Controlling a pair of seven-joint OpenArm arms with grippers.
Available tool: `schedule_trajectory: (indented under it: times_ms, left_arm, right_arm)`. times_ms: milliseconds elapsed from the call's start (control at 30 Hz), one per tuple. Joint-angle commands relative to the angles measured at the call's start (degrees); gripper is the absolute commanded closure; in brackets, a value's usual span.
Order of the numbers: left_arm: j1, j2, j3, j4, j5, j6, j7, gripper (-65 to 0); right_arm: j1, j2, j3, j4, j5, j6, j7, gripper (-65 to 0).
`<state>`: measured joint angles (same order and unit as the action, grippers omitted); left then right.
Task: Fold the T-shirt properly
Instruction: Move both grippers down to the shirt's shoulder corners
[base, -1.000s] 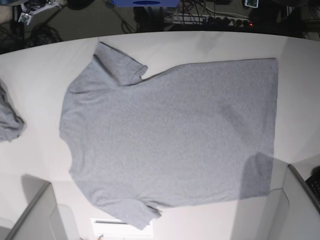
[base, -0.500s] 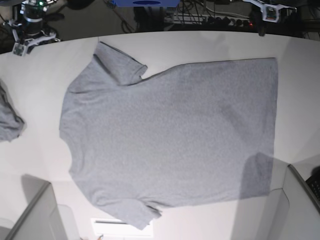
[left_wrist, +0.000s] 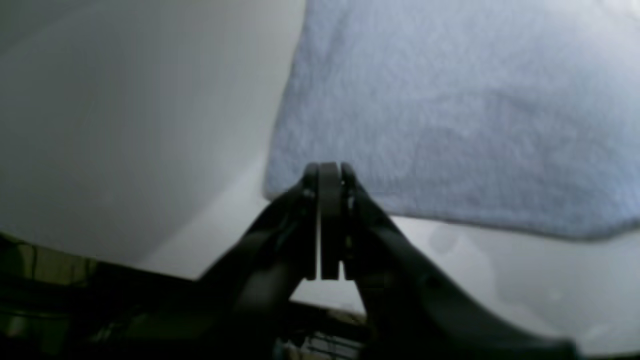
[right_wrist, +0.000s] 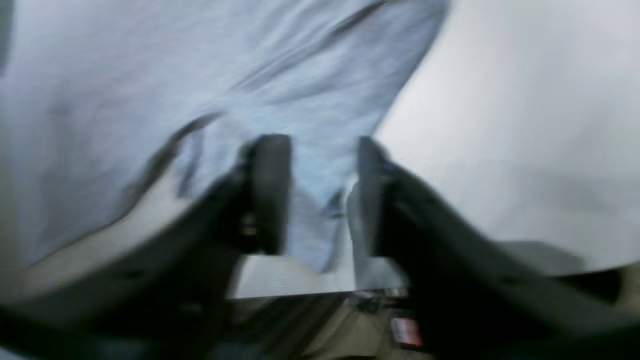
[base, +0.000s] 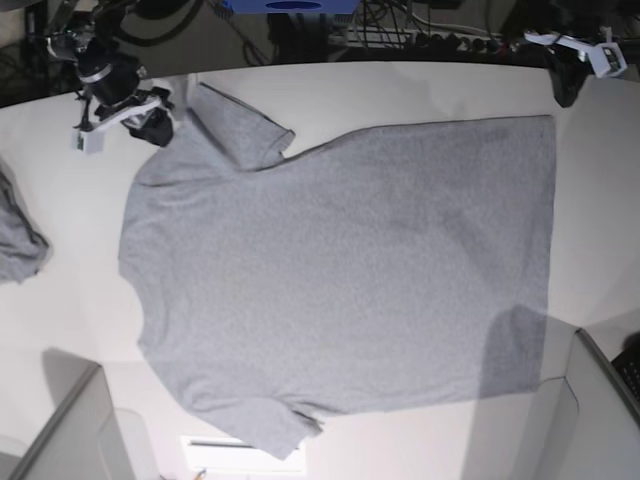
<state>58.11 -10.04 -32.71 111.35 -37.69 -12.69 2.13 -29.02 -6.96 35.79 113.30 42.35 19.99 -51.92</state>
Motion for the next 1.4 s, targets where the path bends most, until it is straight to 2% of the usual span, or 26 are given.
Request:
schedule_trajectory:
  times_ms: [0,100,200,333,400,467,567,700,867,1000,1133,1267,1300,1367]
  left_arm:
    - [0.3,-0.5,-2.1,0.7,-1.5,-1.5,-0.2,0.0]
    - [-2.0,-0.4,-6.4,0.7,-4.6,-3.4,4.6,-0.5]
    - [-4.3,-0.3,-9.8,0.2,-7.6,-5.0,9.3,-16.9]
    - [-7.5,-0.1,-14.6,-3.0,-12.8,-11.4,17.7,-38.0]
    - [-8.7,0.6,-17.3,-5.5,-14.8,-14.5,20.7,-44.6]
    - [-10.6,2.1,-20.4,-9.0,-15.1,-17.5,22.1,-48.4]
    - [-12.3,3.4,-22.9,-12.1,-12.5,-19.4,22.2,-48.9]
    - [-12.3,3.8,-23.0,-13.3,-11.7,-19.5,22.2,-48.9]
    - [-12.5,3.7,-22.9,-14.3,-11.7,-19.5,22.2,-48.9]
    - [-13.6,3.8,-22.9,-14.5,-11.0,-19.5,22.2,-48.7]
    - [-14.6,3.8,-22.8,-14.5,-11.0,-19.5,22.4,-48.7]
    - [-18.9,3.6,-23.0,-17.1,-11.1,-19.5,29.0,-48.7]
    - [-20.4,3.8,-23.2,-17.9,-11.0,-19.5,30.9,-48.7]
    - [-22.4,3.8,-23.2,-19.6,-10.9,-19.5,33.1,-48.7]
  right_arm:
    - [-1.0,0.3,0.3,1.0,2.5,0.3,0.4,-31.4]
    - [-2.8,0.4,-0.2,0.9,4.4,0.2,-0.1,-31.7]
    - [-2.9,0.5,-0.2,-1.1,4.3,0.2,0.0,-31.8]
    - [-2.7,1.7,-0.2,-4.4,4.3,0.2,0.0,-32.0]
    - [-2.8,1.9,-0.4,-4.7,4.3,0.2,-0.2,-32.1]
    - [-2.7,1.9,-0.4,-5.5,4.3,0.2,-0.1,-32.1]
    - [-1.7,2.3,-0.4,-8.6,4.2,0.2,-0.2,-32.1]
    - [-1.5,3.9,-2.1,-12.0,4.2,0.2,-0.1,-32.1]
    - [-1.9,4.0,-6.9,-12.2,3.9,0.2,0.2,-32.1]
    - [-1.6,3.3,-10.1,-12.2,-1.2,0.2,0.2,-31.7]
    - [-1.7,2.0,-9.6,-12.2,-3.1,0.5,0.3,-31.5]
    - [-1.7,2.2,-10.1,-12.2,-2.9,0.5,0.2,-30.9]
    - [-1.7,2.2,-10.1,-12.2,-2.9,0.6,0.2,-28.7]
    - [-1.7,2.2,-10.1,-12.2,-2.9,0.6,0.2,-19.2]
